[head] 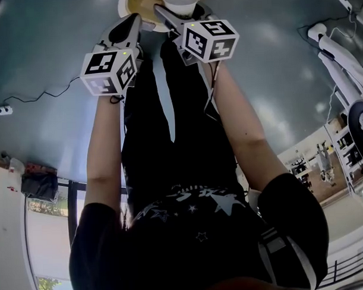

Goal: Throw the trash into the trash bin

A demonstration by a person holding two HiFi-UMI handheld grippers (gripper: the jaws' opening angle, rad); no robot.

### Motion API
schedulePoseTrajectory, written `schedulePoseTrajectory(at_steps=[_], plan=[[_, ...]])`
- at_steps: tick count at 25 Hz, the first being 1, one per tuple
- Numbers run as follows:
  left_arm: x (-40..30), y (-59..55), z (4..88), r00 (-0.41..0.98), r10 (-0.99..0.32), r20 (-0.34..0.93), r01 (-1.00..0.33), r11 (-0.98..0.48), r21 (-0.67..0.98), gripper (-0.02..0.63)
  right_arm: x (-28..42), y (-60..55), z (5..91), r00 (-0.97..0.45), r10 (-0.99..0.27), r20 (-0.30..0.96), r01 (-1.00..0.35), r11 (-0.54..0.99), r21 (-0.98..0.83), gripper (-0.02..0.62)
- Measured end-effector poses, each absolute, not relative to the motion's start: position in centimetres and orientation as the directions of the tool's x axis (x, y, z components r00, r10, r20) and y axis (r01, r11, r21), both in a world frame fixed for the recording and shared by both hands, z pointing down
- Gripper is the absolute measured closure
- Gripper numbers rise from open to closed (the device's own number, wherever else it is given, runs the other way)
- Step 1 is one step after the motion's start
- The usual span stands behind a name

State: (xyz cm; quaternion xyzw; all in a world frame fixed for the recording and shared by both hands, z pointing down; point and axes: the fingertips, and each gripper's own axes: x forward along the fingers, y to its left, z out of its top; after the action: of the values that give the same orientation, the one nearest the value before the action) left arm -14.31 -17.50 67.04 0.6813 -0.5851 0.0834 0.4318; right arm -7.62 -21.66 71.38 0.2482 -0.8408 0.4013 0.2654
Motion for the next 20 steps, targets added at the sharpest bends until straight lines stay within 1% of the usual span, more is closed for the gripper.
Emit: schedulePoseTrajectory(at_steps=[3, 13, 20], plan=[[-14.7, -17.4, 68.5, 0.303, -0.714, 0.631, -0.868, 0.067, 0.492, 0.595, -8.3, -21.4, 72.6, -0.743, -0.198, 0.639, -0.619, 0.565, -0.546, 0.265], [-15.1, -17.6, 72.1, 0.294, -0.691, 0.66, -0.888, 0.058, 0.456, 0.595, -9.3, -21.4, 76.8, -0.708, -0.165, 0.687, -0.608, 0.637, -0.473, 0.265], [-15.6, -16.6, 73.8, 0.293, -0.668, 0.684, -0.894, 0.062, 0.444, 0.595, -10.9, -21.8, 77.8, -0.726, -0.173, 0.666, -0.608, 0.612, -0.505, 0.265]])
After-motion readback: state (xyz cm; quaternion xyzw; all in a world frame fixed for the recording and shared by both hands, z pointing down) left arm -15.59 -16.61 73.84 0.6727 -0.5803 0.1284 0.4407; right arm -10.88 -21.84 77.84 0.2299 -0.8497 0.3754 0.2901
